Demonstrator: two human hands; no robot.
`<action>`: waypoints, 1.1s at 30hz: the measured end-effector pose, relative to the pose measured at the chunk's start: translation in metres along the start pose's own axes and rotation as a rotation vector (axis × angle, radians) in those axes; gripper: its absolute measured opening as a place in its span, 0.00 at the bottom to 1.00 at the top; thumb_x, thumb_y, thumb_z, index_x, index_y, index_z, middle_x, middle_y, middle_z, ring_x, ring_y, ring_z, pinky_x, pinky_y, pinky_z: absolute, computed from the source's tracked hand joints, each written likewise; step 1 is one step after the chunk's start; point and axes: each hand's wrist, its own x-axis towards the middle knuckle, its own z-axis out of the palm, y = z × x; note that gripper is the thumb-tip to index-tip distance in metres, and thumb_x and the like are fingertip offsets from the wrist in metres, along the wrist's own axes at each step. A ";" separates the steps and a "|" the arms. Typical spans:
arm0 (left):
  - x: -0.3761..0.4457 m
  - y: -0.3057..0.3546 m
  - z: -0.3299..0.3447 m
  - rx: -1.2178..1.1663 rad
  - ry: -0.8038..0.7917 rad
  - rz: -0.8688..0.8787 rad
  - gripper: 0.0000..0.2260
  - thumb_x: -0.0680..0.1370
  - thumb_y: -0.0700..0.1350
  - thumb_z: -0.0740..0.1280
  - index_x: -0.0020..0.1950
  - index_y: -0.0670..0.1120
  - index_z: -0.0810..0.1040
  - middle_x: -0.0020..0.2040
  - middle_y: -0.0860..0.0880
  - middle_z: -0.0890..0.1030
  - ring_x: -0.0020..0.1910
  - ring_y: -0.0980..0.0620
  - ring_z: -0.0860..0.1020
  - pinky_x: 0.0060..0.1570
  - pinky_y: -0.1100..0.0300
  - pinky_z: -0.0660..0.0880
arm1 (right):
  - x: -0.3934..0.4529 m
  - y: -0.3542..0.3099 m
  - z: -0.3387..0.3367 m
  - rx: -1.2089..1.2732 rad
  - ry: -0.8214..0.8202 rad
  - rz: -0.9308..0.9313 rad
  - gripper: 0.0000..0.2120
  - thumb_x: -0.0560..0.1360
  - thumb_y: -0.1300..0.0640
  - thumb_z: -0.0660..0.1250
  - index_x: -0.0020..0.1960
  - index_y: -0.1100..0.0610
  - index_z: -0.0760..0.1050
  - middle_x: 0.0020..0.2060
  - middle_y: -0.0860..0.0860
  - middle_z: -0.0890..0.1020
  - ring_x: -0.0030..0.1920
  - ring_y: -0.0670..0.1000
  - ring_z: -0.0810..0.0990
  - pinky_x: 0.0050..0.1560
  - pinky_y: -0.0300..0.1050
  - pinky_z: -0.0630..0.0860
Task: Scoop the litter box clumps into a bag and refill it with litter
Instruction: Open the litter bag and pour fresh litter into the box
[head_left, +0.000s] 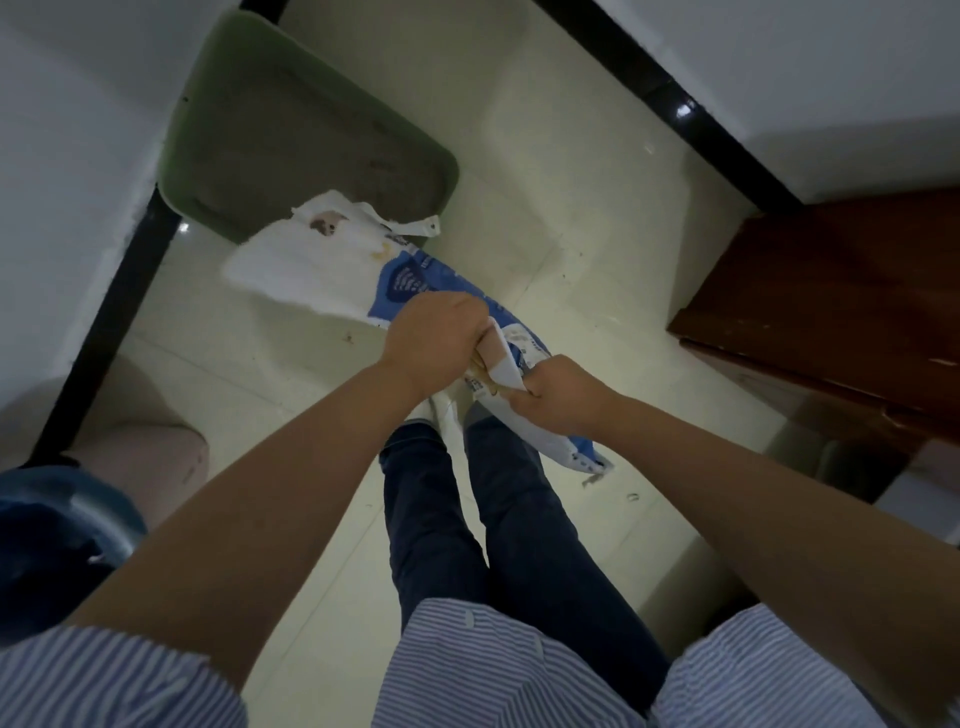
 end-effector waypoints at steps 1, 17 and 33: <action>0.001 0.002 0.003 -0.037 0.035 0.012 0.08 0.64 0.32 0.68 0.26 0.39 0.73 0.22 0.43 0.74 0.19 0.46 0.73 0.23 0.64 0.66 | -0.002 0.002 0.001 0.020 0.003 0.013 0.22 0.79 0.58 0.56 0.26 0.60 0.64 0.24 0.51 0.63 0.27 0.49 0.62 0.32 0.28 0.65; -0.013 0.021 0.006 -0.081 -0.053 0.147 0.17 0.69 0.44 0.54 0.26 0.40 0.76 0.24 0.44 0.77 0.22 0.46 0.77 0.20 0.61 0.71 | -0.010 0.029 0.028 0.084 -0.117 0.184 0.19 0.76 0.46 0.62 0.52 0.63 0.76 0.46 0.56 0.81 0.46 0.55 0.79 0.47 0.43 0.73; -0.006 -0.020 -0.015 -0.058 0.089 0.071 0.18 0.76 0.41 0.57 0.29 0.35 0.74 0.27 0.37 0.76 0.27 0.41 0.75 0.32 0.57 0.65 | 0.005 0.002 -0.001 -0.115 -0.165 0.166 0.20 0.81 0.52 0.52 0.68 0.63 0.66 0.61 0.61 0.75 0.61 0.57 0.74 0.61 0.45 0.70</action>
